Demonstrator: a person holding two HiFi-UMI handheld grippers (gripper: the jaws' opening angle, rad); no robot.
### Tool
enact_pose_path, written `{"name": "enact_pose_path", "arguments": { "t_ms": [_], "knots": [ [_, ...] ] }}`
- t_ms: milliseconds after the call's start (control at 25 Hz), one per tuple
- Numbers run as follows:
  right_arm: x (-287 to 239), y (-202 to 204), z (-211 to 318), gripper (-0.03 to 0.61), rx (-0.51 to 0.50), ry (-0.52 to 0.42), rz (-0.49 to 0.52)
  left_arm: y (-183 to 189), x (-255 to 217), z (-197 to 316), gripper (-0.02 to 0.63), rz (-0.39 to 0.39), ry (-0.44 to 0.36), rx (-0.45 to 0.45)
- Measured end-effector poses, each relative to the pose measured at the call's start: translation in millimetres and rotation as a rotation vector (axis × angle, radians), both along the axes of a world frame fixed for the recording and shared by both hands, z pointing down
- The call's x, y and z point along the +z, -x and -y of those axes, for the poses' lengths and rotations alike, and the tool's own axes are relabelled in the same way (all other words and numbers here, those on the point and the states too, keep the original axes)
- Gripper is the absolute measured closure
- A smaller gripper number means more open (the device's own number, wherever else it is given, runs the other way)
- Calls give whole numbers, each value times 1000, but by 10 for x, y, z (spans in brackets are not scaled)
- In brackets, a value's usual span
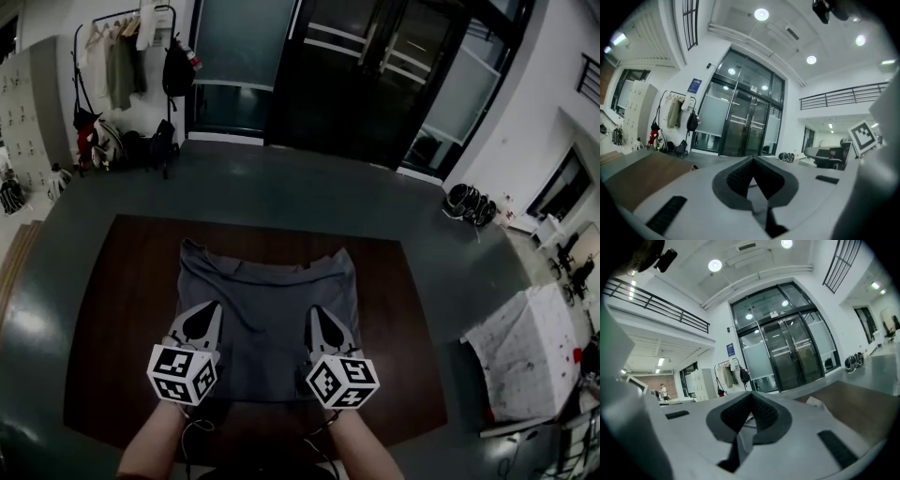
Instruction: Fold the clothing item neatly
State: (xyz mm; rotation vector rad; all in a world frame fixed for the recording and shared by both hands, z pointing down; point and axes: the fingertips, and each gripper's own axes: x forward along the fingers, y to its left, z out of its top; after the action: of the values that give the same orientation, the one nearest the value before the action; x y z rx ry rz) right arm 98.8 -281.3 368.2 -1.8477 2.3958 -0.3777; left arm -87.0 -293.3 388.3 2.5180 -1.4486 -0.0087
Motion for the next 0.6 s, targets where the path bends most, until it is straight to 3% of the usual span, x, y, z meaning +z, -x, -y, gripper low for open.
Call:
{"name": "enact_pose_path", "arguments": {
  "t_ms": [360,600],
  "knots": [
    [-128,-52,-805,591,-50,-57,-14,-276,-244,-870,604,27,-59,3],
    [-248,-282,-1586,591,-89,-120,20,-623,-331,-1611,604,4,-51,11]
  ]
}}
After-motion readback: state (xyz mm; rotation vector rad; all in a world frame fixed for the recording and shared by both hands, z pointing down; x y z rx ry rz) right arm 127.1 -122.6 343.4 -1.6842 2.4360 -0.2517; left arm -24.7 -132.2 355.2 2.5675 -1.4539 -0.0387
